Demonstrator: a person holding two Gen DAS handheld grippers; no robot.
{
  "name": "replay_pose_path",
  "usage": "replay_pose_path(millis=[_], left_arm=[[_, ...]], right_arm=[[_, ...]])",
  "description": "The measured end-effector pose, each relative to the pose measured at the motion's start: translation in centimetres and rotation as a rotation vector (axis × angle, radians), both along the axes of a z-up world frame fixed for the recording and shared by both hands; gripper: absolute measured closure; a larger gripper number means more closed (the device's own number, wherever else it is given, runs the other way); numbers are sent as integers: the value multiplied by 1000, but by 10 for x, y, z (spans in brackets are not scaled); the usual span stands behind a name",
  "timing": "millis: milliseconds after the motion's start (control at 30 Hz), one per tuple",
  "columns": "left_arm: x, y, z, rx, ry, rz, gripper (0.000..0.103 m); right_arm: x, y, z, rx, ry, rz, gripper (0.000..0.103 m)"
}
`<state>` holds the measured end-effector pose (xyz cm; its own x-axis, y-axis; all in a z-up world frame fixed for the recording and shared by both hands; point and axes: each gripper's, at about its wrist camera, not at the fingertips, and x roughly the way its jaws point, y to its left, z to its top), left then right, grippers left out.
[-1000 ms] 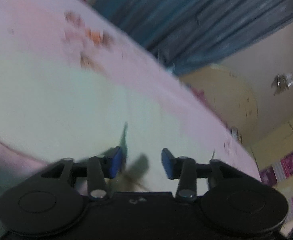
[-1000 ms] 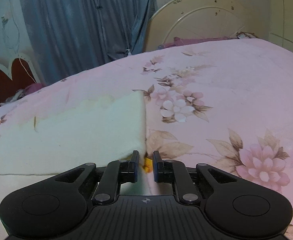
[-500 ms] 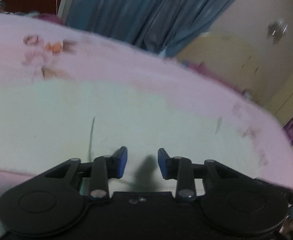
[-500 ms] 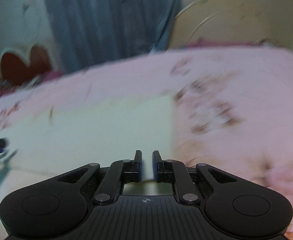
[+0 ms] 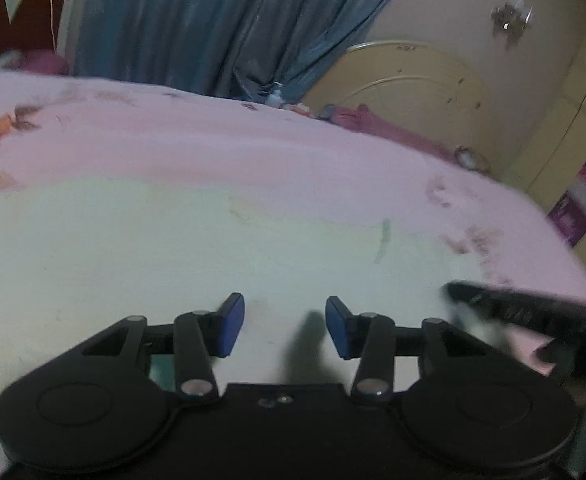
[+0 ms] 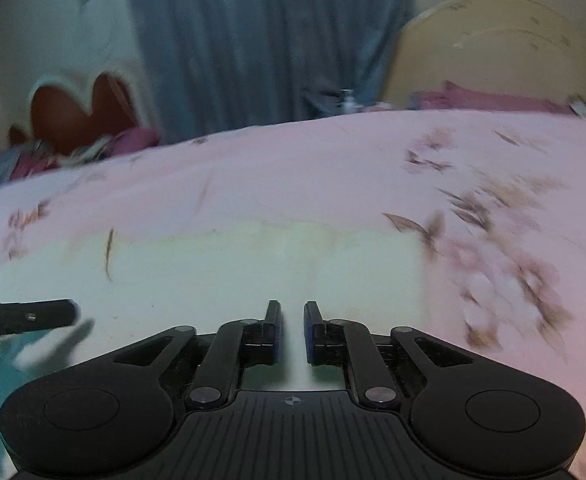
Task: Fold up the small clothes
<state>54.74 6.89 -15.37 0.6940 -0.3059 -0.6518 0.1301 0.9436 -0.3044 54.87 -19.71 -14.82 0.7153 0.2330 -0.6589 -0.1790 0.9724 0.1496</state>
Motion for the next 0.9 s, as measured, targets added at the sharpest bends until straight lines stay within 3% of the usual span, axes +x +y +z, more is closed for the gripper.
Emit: replay_pose_path(millis=[100,133,333,433,533,767,900], left_arm=[[-4,19,-1,81,-20,72,63],[-3,25,-3,73,-18,73,63],[-12,8,17,86,-53,31,58],[-20,-10,21,113,-74,-14,50],[-25,-11,4,152,3,-22,51],[-55,-5,11,121,-38,-10,50],[-57,-4,9,136,-9,-4,50]], right_arm=[[26,-37,-8,-27,45,-151,93],[31,-45,-9,-24,53,-172,93],[39,-48,-10,-74,61,-147,93],[22,-49,-10,-70,75,-127,93],[-2,-49,-10,-82,75,-109,93],[-55,-39,11,-38,19,-93,93],[-65,-29,-4,-76,72,-98,93]])
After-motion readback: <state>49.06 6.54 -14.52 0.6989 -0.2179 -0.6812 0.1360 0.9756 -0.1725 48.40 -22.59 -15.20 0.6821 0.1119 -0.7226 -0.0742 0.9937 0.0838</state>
